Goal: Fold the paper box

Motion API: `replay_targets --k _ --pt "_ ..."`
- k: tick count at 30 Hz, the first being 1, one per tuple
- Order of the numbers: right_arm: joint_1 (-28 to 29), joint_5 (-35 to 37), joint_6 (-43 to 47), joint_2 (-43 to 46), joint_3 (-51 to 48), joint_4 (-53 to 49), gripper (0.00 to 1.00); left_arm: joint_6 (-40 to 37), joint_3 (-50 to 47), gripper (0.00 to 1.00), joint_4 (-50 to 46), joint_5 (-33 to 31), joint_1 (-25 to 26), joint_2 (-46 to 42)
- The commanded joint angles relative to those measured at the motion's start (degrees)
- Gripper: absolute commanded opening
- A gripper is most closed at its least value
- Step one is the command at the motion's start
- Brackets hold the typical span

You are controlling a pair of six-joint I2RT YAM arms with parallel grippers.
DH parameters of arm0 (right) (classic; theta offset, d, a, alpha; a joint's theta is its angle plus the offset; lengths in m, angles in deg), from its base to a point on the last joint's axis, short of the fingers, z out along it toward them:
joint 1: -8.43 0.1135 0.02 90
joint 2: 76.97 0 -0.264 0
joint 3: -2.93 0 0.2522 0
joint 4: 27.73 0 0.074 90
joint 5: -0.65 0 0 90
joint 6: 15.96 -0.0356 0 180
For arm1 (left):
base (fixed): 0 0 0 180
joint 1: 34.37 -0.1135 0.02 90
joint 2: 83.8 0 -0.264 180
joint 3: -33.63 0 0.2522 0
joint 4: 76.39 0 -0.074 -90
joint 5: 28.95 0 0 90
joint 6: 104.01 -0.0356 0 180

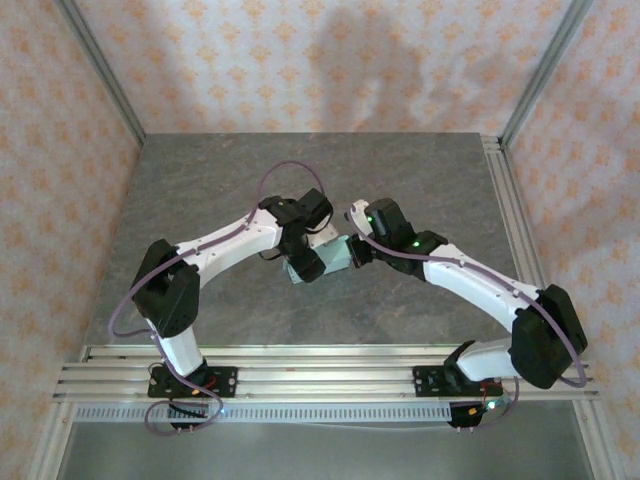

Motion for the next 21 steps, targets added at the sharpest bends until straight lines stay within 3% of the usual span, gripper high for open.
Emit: replay_targets --k 1,9,14,21 --pt "0.2 2.9 -0.8 0.5 0.2 0.8 0.0 2.4 -0.3 0.91 2.6 0.0 0.3 -4.3" --pt "0.2 4.1 -4.7 -2.4 4.2 -3.4 0.0 3.6 -2.0 0.89 2.7 -1.4 0.5 -4.0" --pt "0.3 5.3 -7.9 -4.0 6.3 -7.3 0.0 4.6 -2.7 0.93 4.7 -0.1 0.5 -6.1" --pt "0.4 6.4 -11.5 -4.0 6.2 -7.3 0.0 3.9 -3.5 0.89 4.4 1.1 0.6 -4.3"
